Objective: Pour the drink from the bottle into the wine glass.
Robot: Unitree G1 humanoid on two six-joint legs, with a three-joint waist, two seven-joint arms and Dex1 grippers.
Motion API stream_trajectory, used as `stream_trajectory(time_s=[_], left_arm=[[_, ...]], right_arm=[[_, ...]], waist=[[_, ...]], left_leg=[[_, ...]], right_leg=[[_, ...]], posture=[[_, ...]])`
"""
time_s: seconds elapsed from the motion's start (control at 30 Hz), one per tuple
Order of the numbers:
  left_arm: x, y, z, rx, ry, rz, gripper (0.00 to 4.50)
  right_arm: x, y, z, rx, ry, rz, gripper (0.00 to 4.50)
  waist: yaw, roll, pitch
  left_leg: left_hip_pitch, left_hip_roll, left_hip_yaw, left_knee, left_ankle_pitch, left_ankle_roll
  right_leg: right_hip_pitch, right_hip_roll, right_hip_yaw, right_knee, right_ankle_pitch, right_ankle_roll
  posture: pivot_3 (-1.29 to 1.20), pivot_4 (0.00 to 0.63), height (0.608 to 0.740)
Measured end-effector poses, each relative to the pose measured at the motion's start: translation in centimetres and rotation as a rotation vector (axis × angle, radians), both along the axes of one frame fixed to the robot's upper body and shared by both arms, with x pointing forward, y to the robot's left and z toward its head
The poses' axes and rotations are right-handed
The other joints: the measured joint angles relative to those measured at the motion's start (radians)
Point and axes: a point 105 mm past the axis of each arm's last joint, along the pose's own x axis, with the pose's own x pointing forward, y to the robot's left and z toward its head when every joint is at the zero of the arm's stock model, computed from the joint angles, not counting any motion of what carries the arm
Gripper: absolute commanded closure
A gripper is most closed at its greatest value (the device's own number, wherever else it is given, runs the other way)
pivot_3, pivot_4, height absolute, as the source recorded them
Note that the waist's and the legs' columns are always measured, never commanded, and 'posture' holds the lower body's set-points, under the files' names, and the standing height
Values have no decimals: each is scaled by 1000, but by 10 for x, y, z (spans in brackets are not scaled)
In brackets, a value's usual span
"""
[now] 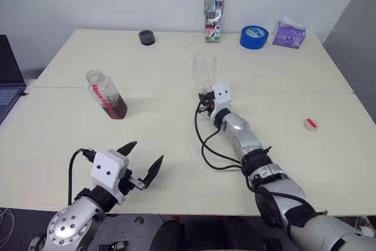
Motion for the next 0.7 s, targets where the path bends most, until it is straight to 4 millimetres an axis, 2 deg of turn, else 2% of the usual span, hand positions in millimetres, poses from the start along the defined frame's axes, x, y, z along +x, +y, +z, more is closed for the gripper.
stream_trajectory(time_s=[0.2, 0.37, 0.53, 0.63, 0.7], left_arm=[[4, -1, 4, 2, -23, -3, 0], [5, -1, 4, 1, -28, -7, 0], [6, 7, 4, 5, -37, 16, 0], [6, 9, 6, -2, -50, 25, 0], [5, 9, 5, -7, -50, 28, 0]], right_arm=[[-14, -7, -1, 12, 49, -13, 4323], [-23, -3, -3, -26, 48, 13, 4323], [-26, 5, -4, -57, -31, 38, 4323], [-23, 18, -4, -54, -86, 64, 4323], [-17, 33, 3, -60, -128, 91, 4323]], waist=[[0, -1, -1], [-2, -1, -2], [-4, -1, -2], [-10, -1, -1], [-18, -1, -1]], left_leg=[[0, 0, -3, 0, 0, 0], [0, 0, -3, 0, 0, 0], [0, 0, -3, 0, 0, 0], [0, 0, -2, 0, 0, 0], [0, 0, -2, 0, 1, -1]], right_leg=[[2, 0, -4, -1, 0, 0], [2, 0, -4, -1, 0, 0], [2, 1, -4, -1, 0, 0], [0, 1, -3, 1, 0, 0], [-1, 2, -2, 2, 0, 0]], posture=[[0, 150, 740], [0, 150, 740], [0, 150, 740], [0, 150, 740], [0, 150, 740]])
